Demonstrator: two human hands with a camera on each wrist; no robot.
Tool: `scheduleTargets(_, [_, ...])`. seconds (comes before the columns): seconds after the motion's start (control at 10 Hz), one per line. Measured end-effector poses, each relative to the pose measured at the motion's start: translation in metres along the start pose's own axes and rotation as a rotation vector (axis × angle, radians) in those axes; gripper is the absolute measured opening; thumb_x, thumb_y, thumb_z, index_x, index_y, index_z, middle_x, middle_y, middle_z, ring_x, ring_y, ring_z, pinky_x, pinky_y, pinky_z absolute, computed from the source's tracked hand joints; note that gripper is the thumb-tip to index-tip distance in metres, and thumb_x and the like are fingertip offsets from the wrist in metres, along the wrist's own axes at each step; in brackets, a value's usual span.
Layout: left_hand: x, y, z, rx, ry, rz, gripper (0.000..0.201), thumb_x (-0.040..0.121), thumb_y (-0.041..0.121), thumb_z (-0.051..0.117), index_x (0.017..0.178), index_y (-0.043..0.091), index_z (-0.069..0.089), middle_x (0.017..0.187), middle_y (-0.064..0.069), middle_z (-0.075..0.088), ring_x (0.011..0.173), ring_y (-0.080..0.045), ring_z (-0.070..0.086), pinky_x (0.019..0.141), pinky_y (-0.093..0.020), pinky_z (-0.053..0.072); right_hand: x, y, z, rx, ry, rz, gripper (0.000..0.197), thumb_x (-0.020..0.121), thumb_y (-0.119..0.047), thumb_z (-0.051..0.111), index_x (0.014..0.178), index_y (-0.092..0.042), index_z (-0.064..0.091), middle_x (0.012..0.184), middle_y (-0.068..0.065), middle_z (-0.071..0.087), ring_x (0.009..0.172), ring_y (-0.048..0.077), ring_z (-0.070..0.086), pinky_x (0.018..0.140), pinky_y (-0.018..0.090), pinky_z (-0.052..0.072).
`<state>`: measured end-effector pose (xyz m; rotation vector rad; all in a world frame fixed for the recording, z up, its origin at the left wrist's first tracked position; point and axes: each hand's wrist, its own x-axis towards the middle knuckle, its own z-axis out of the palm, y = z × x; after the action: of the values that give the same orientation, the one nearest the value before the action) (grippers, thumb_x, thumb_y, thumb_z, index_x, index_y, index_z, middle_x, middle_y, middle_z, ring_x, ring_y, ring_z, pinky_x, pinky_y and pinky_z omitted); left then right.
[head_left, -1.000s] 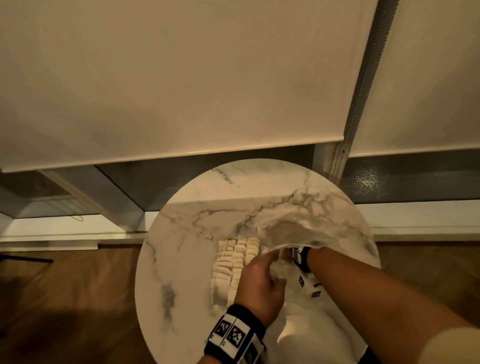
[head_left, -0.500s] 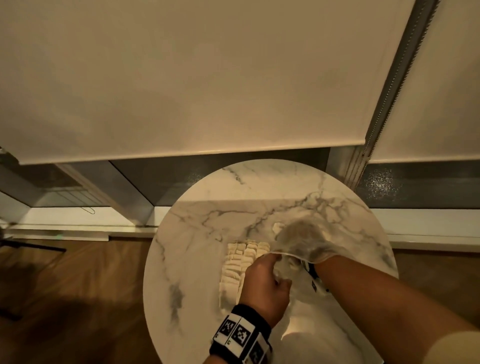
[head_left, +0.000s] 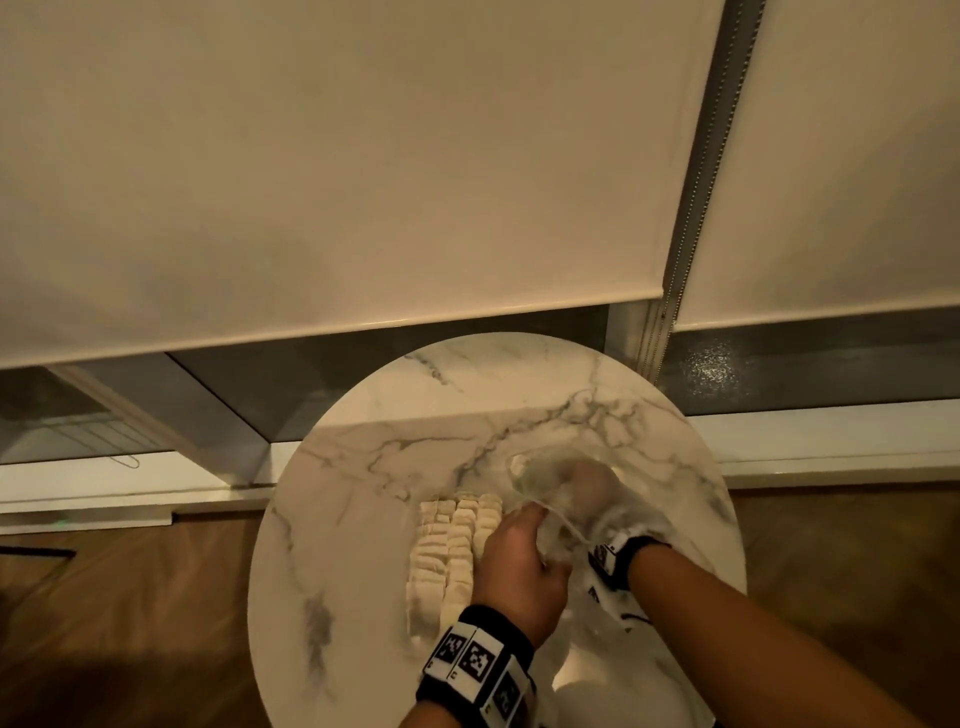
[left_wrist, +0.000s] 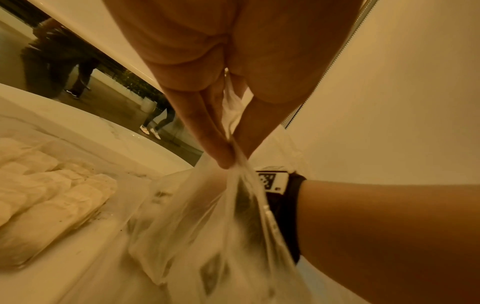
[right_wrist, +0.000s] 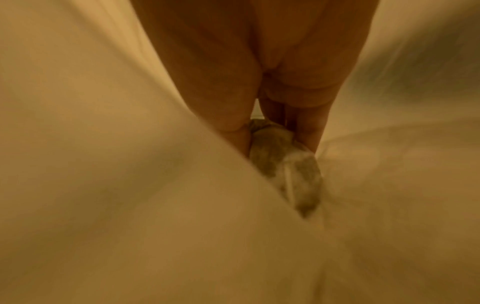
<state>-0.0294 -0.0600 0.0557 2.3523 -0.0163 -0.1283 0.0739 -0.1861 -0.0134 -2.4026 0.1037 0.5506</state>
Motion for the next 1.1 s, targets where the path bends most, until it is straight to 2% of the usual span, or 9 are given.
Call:
scheduleTargets(0.1, [0.003,0.0,0.007,0.03,-0.022,0.014,0.06,0.077,0.017,0.069,0.132,0.029,0.05,0.125,0.008,0.056,0.099,-0.019,0.063,0.093,-0.028,0.05,-0.003,0.014,-0.002,0.199,0.056,0.064,0.032,0.095,-0.016,0.056,0.125,-0.006,0.061,0.127,0.015,0.063,0.116,0.028,0.06,0.098,0.035,0.049])
scheduleTargets(0.2, [0.007,0.001,0.013,0.052,-0.049,0.005,0.068,0.078,0.015,0.07,0.14,0.024,0.044,0.136,0.004,0.05,0.107,-0.022,0.062,0.098,-0.029,0.049,-0.037,0.012,-0.005,0.298,0.101,0.122,0.016,0.091,-0.034,0.06,0.087,-0.023,0.071,0.08,0.002,0.074,0.069,0.019,0.071,0.06,0.03,0.056])
scheduleTargets(0.3, [0.01,0.0,0.019,0.091,-0.091,-0.01,0.073,0.077,0.017,0.071,0.143,0.024,0.041,0.141,0.003,0.048,0.109,-0.023,0.061,0.1,-0.03,0.048,-0.064,0.012,-0.01,0.396,0.086,0.218,0.017,0.088,-0.022,0.059,0.074,-0.018,0.067,0.063,0.01,0.066,0.039,0.022,0.058,0.041,0.028,0.047])
scheduleTargets(0.5, [0.012,0.0,0.023,0.177,-0.163,0.014,0.077,0.081,0.016,0.069,0.149,0.022,0.033,0.15,0.001,0.039,0.135,-0.017,0.04,0.111,-0.027,0.035,-0.113,0.021,-0.031,0.384,0.155,0.132,0.015,0.076,-0.017,0.07,0.089,-0.022,0.077,0.084,-0.002,0.074,0.069,0.011,0.065,0.054,0.012,0.045])
scheduleTargets(0.7, [0.003,-0.009,0.032,0.151,-0.231,-0.038,0.072,0.083,0.013,0.066,0.147,0.02,0.034,0.143,0.004,0.042,0.134,-0.019,0.041,0.107,-0.019,0.032,-0.144,0.034,-0.041,0.481,0.17,0.109,0.03,0.073,-0.015,0.078,0.101,-0.025,0.077,0.091,-0.007,0.074,0.08,0.005,0.066,0.056,0.004,0.043])
scheduleTargets(0.8, [-0.009,-0.014,0.041,0.121,-0.268,-0.076,0.066,0.084,0.019,0.064,0.144,0.021,0.039,0.141,0.001,0.047,0.133,-0.02,0.043,0.107,-0.018,0.031,-0.158,0.034,-0.047,0.573,0.16,0.068,0.025,0.072,-0.012,0.079,0.094,-0.025,0.08,0.08,-0.007,0.075,0.068,0.004,0.068,0.065,0.023,0.058])
scheduleTargets(0.9, [-0.023,-0.029,0.053,0.089,-0.384,-0.121,0.071,0.078,0.029,0.069,0.143,0.026,0.042,0.143,0.001,0.049,0.132,-0.018,0.046,0.109,-0.026,0.038,-0.177,0.024,-0.054,0.77,0.066,-0.02,0.021,0.079,-0.003,0.077,0.098,-0.013,0.078,0.084,0.009,0.077,0.059,0.023,0.07,0.059,0.04,0.06])
scheduleTargets(1.0, [-0.034,-0.036,0.05,0.002,-0.439,-0.183,0.064,0.079,0.027,0.073,0.139,0.025,0.05,0.135,0.004,0.057,0.119,-0.013,0.056,0.102,-0.022,0.044,-0.187,0.018,-0.059,0.919,0.035,-0.039,0.022,0.079,0.001,0.077,0.1,-0.005,0.076,0.091,0.022,0.074,0.078,0.044,0.069,0.071,0.057,0.059])
scheduleTargets(1.1, [-0.041,-0.047,0.039,-0.213,-0.371,-0.229,0.054,0.078,0.018,0.075,0.129,0.03,0.06,0.132,0.01,0.055,0.111,-0.011,0.056,0.098,-0.024,0.046,-0.193,0.009,-0.059,0.979,0.025,-0.05,0.022,0.078,0.002,0.077,0.098,-0.005,0.076,0.098,0.032,0.07,0.086,0.047,0.065,0.08,0.062,0.053])
